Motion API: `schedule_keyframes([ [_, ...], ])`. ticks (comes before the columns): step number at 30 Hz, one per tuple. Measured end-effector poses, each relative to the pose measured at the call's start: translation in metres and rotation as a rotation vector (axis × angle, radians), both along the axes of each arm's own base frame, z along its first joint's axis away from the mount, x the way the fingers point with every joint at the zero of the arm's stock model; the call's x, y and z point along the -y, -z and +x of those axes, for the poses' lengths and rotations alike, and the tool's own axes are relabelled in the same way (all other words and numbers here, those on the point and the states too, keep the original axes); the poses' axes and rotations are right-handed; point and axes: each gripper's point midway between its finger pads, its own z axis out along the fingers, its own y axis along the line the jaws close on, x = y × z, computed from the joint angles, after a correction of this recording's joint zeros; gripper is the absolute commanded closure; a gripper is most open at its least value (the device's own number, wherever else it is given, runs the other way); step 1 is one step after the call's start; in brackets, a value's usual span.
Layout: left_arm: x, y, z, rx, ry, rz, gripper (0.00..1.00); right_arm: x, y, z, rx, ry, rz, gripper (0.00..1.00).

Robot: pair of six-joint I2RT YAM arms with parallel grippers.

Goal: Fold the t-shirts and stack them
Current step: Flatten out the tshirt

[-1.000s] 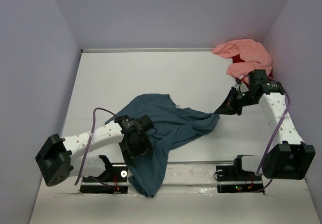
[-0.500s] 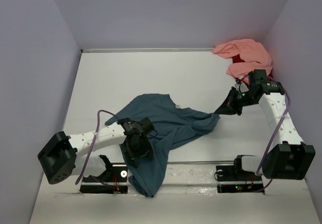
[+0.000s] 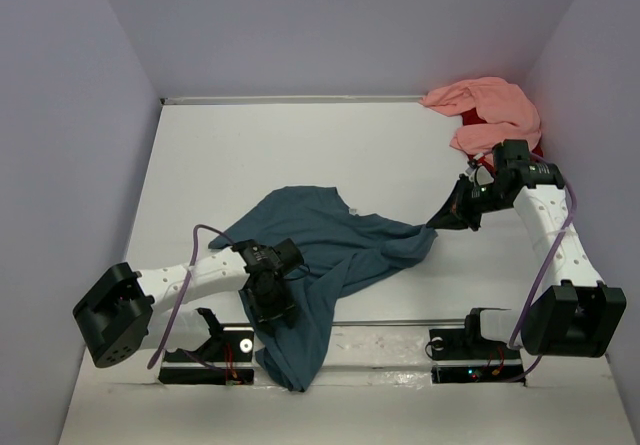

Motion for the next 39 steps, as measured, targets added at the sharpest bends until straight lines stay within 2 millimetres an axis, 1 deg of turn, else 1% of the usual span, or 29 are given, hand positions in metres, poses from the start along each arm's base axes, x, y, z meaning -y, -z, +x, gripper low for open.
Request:
schedule_keyframes([
  [7,-0.001,-0.003,0.000,0.001,0.000,0.010,0.46,0.000,0.001,-0.001,-0.004,0.000,0.000,1.00],
  [9,-0.001,-0.005,0.001,0.004,0.000,0.010,0.44,0.000,0.001,-0.001,-0.004,0.000,0.000,1.00],
  [16,-0.001,-0.016,0.002,0.019,-0.008,-0.005,0.45,0.000,0.002,-0.001,-0.006,0.000,0.000,1.00],
  [18,-0.001,-0.018,0.002,0.023,-0.013,-0.013,0.48,0.000,0.002,-0.001,-0.008,0.000,0.000,1.00],
  [20,0.000,-0.019,0.002,0.024,-0.018,-0.021,0.53,0.000,0.003,-0.002,-0.011,0.000,0.001,1.00],
  [23,0.001,-0.019,0.001,0.022,-0.020,-0.023,0.56,0.000,0.003,-0.002,-0.011,0.000,0.001,1.00],
  [25,0.001,-0.019,0.001,0.021,-0.019,-0.024,0.54,0.000,0.003,-0.002,-0.011,0.000,0.001,1.00],
  [26,0.001,-0.019,0.001,0.020,-0.019,-0.026,0.51,0.000,0.003,-0.002,-0.011,0.000,0.001,1.00],
  [27,0.001,-0.019,0.001,0.019,-0.018,-0.028,0.50,0.000,0.003,-0.002,-0.011,0.000,0.001,1.00],
  [31,0.001,-0.018,0.000,0.013,-0.017,-0.029,0.50,0.000,0.003,-0.002,-0.011,0.000,0.001,1.00],
  [33,0.002,-0.017,0.000,0.012,-0.017,-0.032,0.56,0.000,0.003,-0.002,-0.011,0.000,0.001,1.00],
  [34,0.002,-0.017,0.000,0.012,-0.017,-0.034,0.74,0.000,0.003,-0.002,-0.011,0.000,0.001,1.00],
  [35,0.002,-0.016,-0.001,0.011,-0.017,-0.035,0.75,0.000,0.003,-0.002,-0.011,0.000,0.001,1.00],
  [36,0.002,-0.014,-0.001,0.009,-0.021,-0.034,1.00,0.000,0.003,-0.002,-0.012,0.000,0.001,1.00],
  [39,0.001,-0.011,-0.004,-0.003,-0.011,-0.031,1.00,0.000,0.004,-0.002,-0.013,0.000,0.001,1.00],
])
